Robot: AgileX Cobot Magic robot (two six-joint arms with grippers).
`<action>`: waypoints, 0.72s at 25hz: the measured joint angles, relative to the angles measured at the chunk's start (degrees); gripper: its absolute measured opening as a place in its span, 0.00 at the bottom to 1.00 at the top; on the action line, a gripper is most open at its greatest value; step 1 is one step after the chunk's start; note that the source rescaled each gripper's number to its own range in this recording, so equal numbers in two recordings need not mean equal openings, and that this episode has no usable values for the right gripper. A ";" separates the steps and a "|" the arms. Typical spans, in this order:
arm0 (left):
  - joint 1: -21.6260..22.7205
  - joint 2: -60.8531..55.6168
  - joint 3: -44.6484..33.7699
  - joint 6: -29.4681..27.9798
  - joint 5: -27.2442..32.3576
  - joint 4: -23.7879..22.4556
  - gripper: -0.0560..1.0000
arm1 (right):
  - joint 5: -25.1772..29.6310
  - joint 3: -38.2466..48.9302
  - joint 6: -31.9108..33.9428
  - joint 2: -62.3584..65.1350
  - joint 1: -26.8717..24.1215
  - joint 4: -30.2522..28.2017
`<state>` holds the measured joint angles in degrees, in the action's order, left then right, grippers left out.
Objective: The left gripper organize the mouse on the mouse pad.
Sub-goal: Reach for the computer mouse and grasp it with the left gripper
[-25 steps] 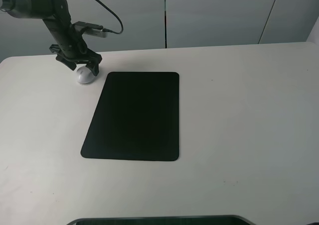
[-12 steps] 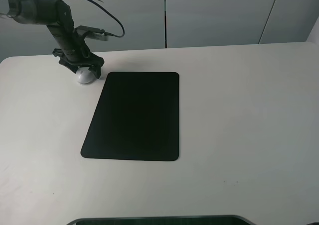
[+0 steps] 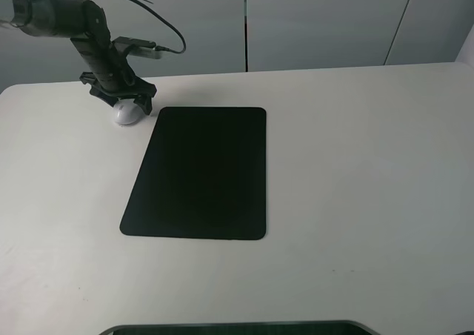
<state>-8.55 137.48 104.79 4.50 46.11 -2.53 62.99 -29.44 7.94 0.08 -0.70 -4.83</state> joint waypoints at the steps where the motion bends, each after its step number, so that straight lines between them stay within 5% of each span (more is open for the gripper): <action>1: 0.00 0.00 0.00 0.00 0.00 0.00 1.00 | 0.00 0.00 0.00 0.00 0.00 0.00; 11: 0.11 0.00 0.00 0.00 0.91 0.00 0.98 | 0.00 0.00 0.00 0.00 0.00 0.00; 12: 0.11 0.00 0.00 0.00 1.16 0.00 0.91 | 0.00 0.00 0.00 0.00 0.00 0.00; 13: 0.11 0.00 0.00 0.00 1.32 0.00 0.74 | 0.00 0.00 0.00 0.00 0.00 0.00; 15: 0.21 0.00 0.00 0.00 1.86 -0.40 0.17 | 0.00 0.00 0.00 0.00 0.00 0.00; 16: 0.21 0.00 0.00 0.00 1.86 -0.49 0.05 | 0.00 0.00 0.00 0.00 0.00 0.00; 18: 0.21 0.00 0.00 0.00 1.86 -0.67 0.05 | 0.00 0.00 0.00 0.00 0.00 0.00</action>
<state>-8.34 137.48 104.79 4.50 47.97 -3.20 62.99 -29.44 7.94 0.08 -0.70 -4.83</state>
